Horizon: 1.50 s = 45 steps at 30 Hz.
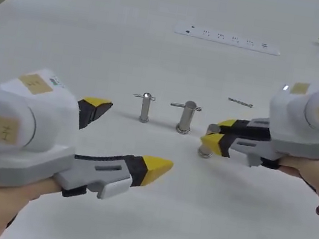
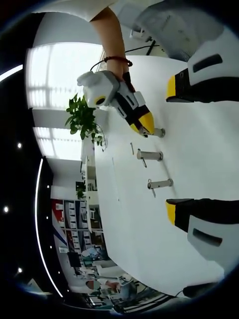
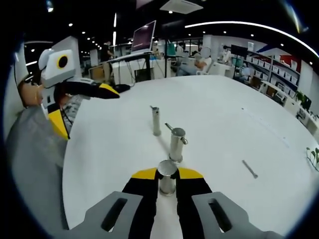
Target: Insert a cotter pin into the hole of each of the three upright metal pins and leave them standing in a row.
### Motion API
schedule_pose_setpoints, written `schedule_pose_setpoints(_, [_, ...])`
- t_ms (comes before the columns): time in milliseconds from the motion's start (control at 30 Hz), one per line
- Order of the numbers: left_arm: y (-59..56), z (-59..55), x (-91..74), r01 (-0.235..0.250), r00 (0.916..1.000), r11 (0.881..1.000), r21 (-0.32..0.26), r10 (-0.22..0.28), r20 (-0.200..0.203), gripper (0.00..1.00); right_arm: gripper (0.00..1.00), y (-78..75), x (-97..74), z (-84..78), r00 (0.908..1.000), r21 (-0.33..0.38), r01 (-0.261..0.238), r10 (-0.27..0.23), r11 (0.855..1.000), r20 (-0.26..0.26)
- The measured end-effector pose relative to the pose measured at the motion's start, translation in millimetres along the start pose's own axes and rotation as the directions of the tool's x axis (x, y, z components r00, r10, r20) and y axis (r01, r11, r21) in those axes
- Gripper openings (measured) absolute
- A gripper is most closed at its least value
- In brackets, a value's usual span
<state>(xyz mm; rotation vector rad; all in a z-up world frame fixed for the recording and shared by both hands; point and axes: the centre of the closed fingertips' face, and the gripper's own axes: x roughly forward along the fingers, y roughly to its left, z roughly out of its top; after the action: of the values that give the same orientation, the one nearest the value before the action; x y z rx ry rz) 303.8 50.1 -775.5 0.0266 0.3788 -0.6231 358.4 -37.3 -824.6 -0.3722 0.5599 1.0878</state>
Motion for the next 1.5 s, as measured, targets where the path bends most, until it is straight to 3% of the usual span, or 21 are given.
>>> schedule_pose_setpoints(567, [-1.0,0.9,-0.1,0.005,1.0000,1.000,0.004,-0.005,-0.001,0.78,0.16,7.5,3.8,1.3,0.9983,0.048,0.026,-0.028,0.999,0.051])
schedule_pose_setpoints(800, [-0.3,0.6,0.0,0.005,1.0000,1.000,0.003,-0.005,0.000,0.78,0.25,11.5,5.5,1.4,0.9976,0.072,0.023,-0.028,0.997,0.063])
schedule_pose_setpoints(1033, [0.1,1.0,0.1,0.004,1.0000,1.000,-0.001,-0.004,0.002,0.78,0.33,10.1,-6.7,10.2,0.9966,0.111,0.013,-0.022,0.994,0.079])
schedule_pose_setpoints(1300, [0.5,1.9,-0.3,0.002,1.0000,1.000,-0.001,-0.002,0.005,0.78,0.36,-2.9,-27.3,20.1,0.9961,0.163,0.000,-0.014,0.987,0.087])
schedule_pose_setpoints(1500, [0.3,2.6,-0.6,0.001,1.0000,1.000,0.003,-0.001,0.006,0.78,0.36,-26.9,-41.3,26.3,0.9955,0.163,0.028,-0.042,0.986,0.085])
